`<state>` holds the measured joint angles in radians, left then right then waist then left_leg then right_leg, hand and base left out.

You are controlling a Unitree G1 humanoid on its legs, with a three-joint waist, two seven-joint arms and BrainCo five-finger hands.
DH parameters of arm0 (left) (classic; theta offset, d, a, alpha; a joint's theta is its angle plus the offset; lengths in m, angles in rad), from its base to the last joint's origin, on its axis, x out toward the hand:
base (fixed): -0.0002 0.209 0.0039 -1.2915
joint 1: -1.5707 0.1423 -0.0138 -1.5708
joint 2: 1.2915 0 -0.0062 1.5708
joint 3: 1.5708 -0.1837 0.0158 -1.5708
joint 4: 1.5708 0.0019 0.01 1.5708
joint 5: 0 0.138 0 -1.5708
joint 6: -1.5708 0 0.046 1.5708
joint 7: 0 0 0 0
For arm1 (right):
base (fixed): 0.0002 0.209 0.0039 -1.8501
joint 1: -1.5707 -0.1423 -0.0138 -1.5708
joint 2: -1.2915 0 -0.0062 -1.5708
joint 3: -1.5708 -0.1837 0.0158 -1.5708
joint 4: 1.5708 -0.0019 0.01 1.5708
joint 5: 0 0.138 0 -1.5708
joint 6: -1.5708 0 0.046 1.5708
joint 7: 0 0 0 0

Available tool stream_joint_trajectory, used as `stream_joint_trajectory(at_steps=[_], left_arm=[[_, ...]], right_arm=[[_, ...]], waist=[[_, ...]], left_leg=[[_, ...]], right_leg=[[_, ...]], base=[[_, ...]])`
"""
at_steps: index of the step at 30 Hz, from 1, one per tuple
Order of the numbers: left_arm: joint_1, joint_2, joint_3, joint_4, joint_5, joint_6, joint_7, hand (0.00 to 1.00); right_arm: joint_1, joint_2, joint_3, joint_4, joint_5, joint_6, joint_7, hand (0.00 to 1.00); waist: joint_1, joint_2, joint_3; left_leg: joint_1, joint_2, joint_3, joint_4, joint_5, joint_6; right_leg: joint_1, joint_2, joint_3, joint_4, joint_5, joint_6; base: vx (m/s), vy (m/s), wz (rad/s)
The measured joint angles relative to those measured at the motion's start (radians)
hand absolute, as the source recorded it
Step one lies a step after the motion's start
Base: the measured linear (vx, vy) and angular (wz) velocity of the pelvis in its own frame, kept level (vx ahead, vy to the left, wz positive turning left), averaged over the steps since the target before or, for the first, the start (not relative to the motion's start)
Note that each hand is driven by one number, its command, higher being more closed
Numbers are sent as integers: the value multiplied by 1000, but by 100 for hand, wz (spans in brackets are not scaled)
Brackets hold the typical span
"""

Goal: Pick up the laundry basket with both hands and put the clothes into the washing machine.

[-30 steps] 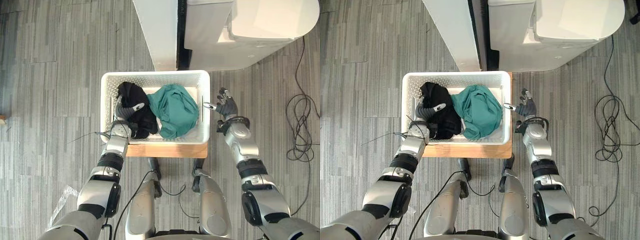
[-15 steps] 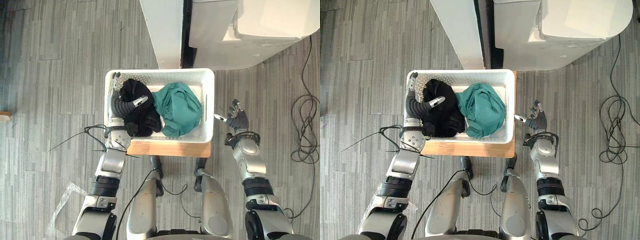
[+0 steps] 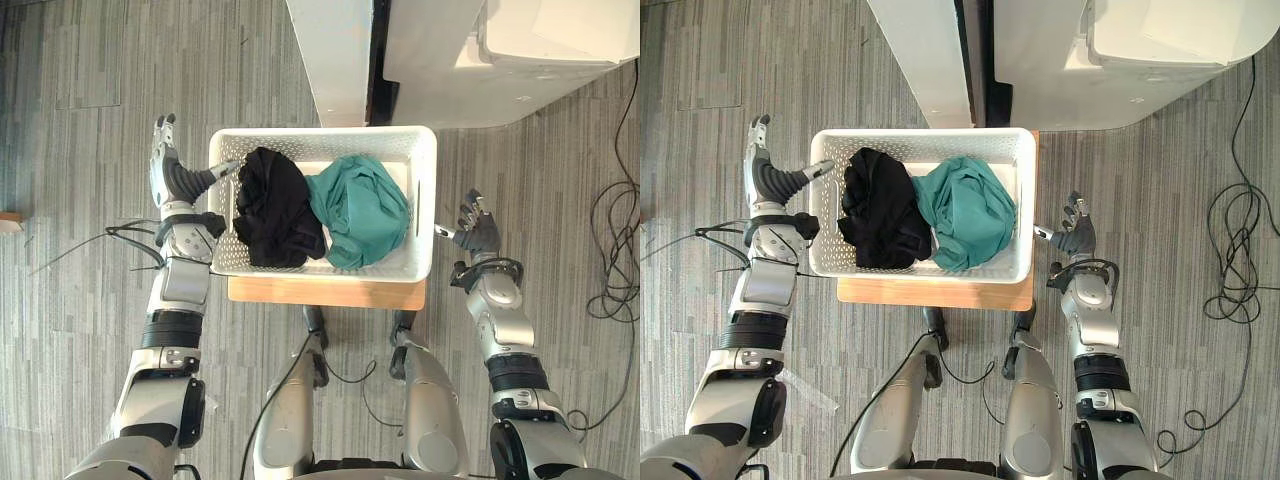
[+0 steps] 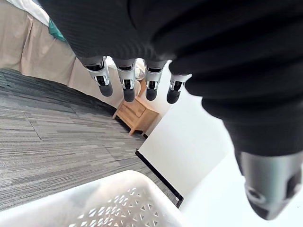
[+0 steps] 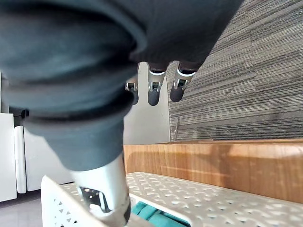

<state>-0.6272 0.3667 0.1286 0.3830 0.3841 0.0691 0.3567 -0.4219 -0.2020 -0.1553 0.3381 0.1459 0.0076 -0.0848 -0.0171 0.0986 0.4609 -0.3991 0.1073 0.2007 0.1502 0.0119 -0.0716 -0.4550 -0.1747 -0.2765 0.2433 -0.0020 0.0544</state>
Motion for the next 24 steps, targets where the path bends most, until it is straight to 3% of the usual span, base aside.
stream_joint_trajectory(at_steps=[7,13,24], left_arm=[[-35,27,5,152,-30,15,13,0],[-72,26,33,241,-107,26,-9,0],[-122,-9,80,347,-107,32,-53,0]], right_arm=[[6,23,19,-14,0,0,0,0],[37,37,18,-127,1,0,-11,0],[34,38,16,-351,10,-10,-48,0]], waist=[[2,-33,21],[-3,-63,38],[6,-71,43]], left_leg=[[-15,17,22,7,0,0],[-44,33,20,36,-3,-3],[-84,52,15,77,-12,-1]], right_leg=[[-27,9,20,2,7,-8],[-46,17,19,13,7,-8],[-59,28,4,17,10,-12]], base=[[-4,-6,-10],[0,0,0],[-1,-4,1]])
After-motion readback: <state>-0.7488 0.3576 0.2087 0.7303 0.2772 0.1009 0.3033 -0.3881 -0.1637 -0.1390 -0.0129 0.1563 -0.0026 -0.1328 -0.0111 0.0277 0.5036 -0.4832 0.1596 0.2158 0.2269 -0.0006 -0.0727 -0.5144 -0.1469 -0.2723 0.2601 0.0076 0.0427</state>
